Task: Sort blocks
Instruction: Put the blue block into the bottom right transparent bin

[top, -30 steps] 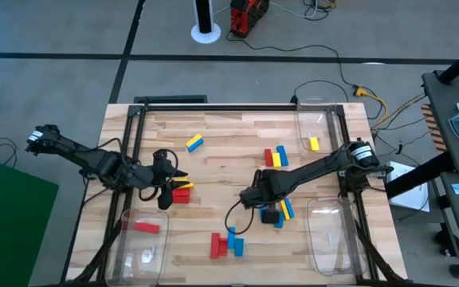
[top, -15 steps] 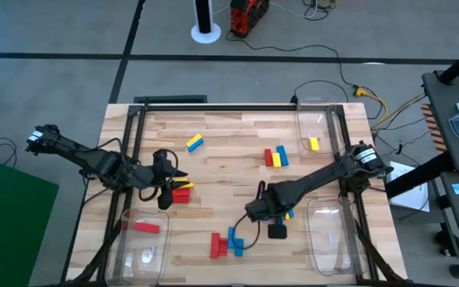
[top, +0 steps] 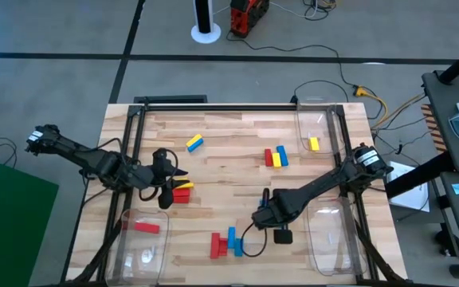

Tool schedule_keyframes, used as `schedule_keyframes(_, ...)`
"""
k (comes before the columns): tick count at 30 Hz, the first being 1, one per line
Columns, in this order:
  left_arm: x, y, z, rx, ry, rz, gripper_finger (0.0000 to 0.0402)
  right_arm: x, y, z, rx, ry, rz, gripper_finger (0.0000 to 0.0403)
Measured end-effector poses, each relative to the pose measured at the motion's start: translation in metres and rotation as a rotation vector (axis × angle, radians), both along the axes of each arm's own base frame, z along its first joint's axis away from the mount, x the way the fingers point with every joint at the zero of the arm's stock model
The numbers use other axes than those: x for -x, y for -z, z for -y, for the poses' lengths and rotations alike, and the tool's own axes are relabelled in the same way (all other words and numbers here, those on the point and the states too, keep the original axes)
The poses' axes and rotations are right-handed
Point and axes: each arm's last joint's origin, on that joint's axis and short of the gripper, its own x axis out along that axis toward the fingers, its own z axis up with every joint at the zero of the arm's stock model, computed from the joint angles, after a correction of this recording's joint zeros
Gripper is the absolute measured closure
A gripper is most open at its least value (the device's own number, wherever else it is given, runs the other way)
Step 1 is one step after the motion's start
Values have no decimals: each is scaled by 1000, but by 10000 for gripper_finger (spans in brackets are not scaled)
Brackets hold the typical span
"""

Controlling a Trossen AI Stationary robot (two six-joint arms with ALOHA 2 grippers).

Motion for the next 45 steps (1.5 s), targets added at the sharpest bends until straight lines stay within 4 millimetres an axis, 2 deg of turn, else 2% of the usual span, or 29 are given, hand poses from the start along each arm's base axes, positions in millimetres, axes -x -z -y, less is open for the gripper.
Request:
schedule_keyframes(9, -2, 2, 1, -5, -4, -9, 295, -2, 6, 0, -6, 3, 43, 23)
schedule_keyframes(17, -9, 8, 4, -20, -8, -40, 295, 2, 26, 1, 7, 12, 17, 23)
schedule_keyframes(23, -15, 13, 6, -23, -8, -52, 295, 4, 32, 2, 9, 13, 18, 26)
schedule_keyframes(26, -17, 14, 7, -22, -9, -55, 295, 4, 32, 2, 11, 12, 19, 46)
schedule_keyframes(32, -19, 16, 8, -22, -9, -61, 295, 4, 32, 2, 6, 7, 18, 124)
schedule_keyframes(38, -19, 15, 8, -19, -7, -58, 295, 5, 23, 2, -28, 12, 41, 126)
schedule_keyframes(41, -20, 14, 8, -10, -1, -49, 295, 7, 9, 2, -62, 41, 65, 126)
schedule_keyframes(45, -20, 14, 8, -6, -1, -39, 295, 8, -21, 3, -103, 93, 143, 126)
